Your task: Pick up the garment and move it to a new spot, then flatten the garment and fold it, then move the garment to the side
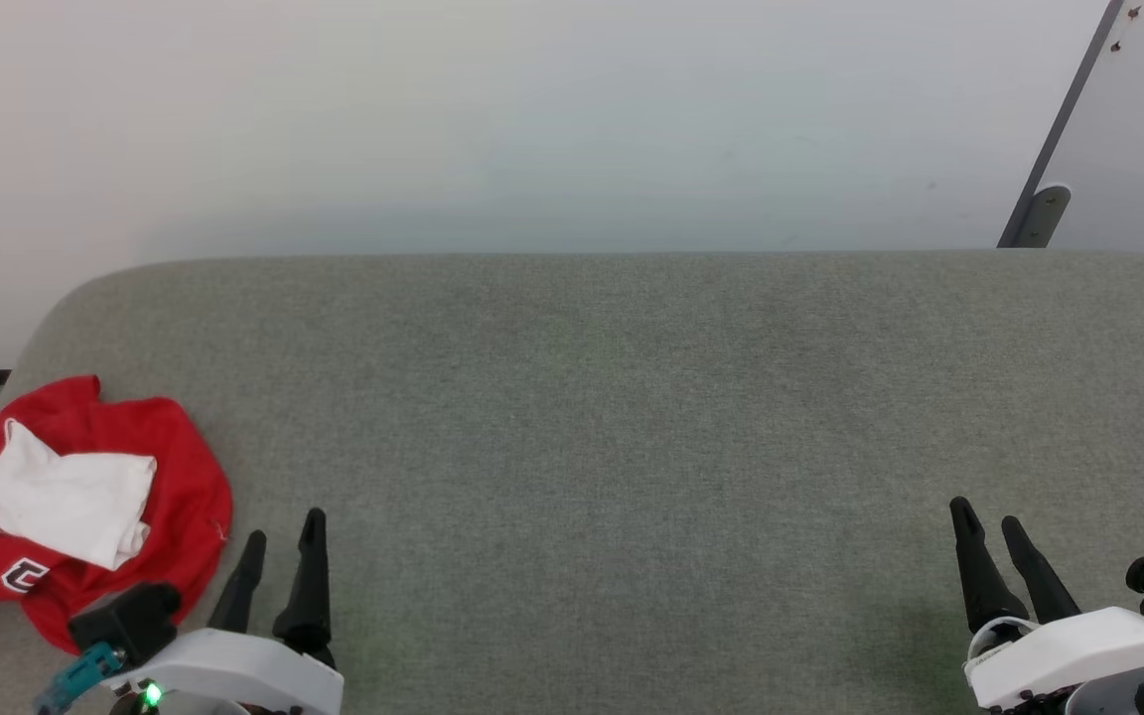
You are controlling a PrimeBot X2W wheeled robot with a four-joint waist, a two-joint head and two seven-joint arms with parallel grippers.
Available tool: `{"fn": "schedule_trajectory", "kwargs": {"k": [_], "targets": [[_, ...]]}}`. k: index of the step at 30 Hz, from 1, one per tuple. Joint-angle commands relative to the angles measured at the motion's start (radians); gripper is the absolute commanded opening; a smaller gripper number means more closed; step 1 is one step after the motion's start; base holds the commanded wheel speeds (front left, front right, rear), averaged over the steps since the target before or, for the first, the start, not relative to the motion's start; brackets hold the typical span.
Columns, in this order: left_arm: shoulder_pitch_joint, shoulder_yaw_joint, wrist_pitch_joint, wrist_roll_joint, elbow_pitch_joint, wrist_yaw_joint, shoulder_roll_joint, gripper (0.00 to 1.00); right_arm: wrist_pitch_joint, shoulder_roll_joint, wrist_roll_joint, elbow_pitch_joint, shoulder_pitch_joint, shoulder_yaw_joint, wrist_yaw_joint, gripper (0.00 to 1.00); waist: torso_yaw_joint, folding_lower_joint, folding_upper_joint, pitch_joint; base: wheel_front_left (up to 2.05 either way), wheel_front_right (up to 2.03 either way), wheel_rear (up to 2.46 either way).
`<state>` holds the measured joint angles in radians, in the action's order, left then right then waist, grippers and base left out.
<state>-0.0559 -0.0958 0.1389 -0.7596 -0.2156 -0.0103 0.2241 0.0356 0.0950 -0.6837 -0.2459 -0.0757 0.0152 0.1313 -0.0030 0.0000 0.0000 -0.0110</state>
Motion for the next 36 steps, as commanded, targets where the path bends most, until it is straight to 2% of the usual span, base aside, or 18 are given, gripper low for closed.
{"fn": "schedule_trajectory", "kwargs": {"k": [1,20,36], "targets": [[-0.016,0.000,0.010,0.029,0.009,0.004,0.010,1.00,0.009,0.006,0.027,0.015,-0.020,0.001,-0.001,1.00,0.000,0.0000,0.0000,0.000,0.00,0.00,0.00],[0.002,0.014,0.056,0.191,0.025,0.019,0.024,1.00,0.027,0.008,0.189,0.046,-0.010,0.010,-0.001,1.00,0.000,0.0000,0.0000,0.000,0.00,0.00,0.00],[0.012,-0.009,0.090,0.309,0.044,0.007,0.041,1.00,0.039,0.003,0.313,0.065,-0.005,0.014,-0.001,1.00,0.000,0.0000,0.0000,-0.002,0.00,0.00,0.00]]}}
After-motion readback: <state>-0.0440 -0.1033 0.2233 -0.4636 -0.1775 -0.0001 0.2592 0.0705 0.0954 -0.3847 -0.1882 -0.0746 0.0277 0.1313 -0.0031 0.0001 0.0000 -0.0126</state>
